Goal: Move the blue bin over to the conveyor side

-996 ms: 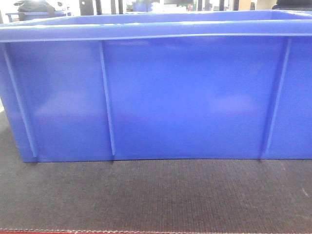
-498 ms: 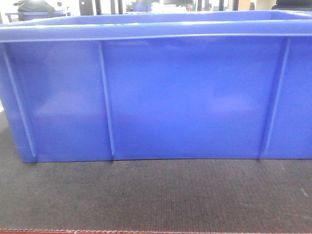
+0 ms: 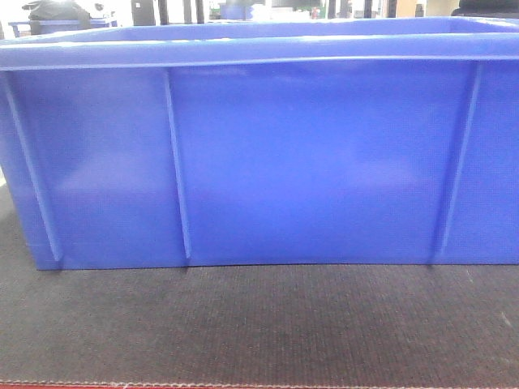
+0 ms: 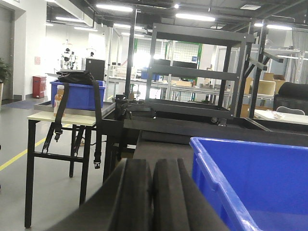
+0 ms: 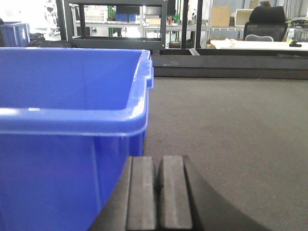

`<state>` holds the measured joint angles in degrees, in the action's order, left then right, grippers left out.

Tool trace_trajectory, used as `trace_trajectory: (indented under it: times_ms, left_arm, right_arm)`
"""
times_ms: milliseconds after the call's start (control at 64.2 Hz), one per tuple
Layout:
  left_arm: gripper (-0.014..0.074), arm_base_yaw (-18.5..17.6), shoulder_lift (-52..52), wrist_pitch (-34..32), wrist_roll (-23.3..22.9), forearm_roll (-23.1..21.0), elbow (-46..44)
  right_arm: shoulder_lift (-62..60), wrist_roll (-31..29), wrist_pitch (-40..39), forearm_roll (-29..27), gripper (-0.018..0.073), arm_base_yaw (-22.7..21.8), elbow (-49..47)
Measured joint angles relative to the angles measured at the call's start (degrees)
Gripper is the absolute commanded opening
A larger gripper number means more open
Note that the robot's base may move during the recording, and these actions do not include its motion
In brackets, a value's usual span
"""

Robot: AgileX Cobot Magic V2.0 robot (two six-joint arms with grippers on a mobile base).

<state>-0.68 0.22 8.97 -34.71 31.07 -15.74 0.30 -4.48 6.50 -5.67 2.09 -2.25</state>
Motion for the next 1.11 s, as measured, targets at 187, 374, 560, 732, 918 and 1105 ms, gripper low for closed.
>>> trace_trajectory:
  times_ms: [187, 374, 560, 732, 918, 1105]
  left_arm:
    - [0.0001, 0.0, 0.0, -0.1, 0.0, 0.0, 0.0]
    - [0.0001, 0.0, -0.1, -0.1, 0.0, 0.0, 0.0]
    - [0.0001, 0.0, -0.1, -0.1, 0.0, 0.0, 0.0]
    - [0.0001, 0.0, -0.1, -0.1, 0.0, 0.0, 0.0]
    - [0.0001, 0.0, -0.1, -0.1, 0.0, 0.0, 0.0]
    - [0.0001, 0.0, -0.1, -0.1, 0.0, 0.0, 0.0]
  right_arm:
    - [-0.1, 0.0, -4.4, -0.2, -0.0088, 1.3, 2.2]
    - [0.0, -0.1, -4.7, -0.2, -0.0088, 2.7, 2.2]
    - [0.0, -0.1, -4.7, -0.2, -0.0088, 2.7, 2.2]
    - [0.0, -0.1, -4.8, -0.2, -0.0088, 2.7, 2.2]
    - [0.0, -0.2, -4.8, -0.2, -0.0088, 2.7, 2.2]
    - [0.0, -0.2, -4.8, -0.2, -0.0088, 2.7, 2.2]
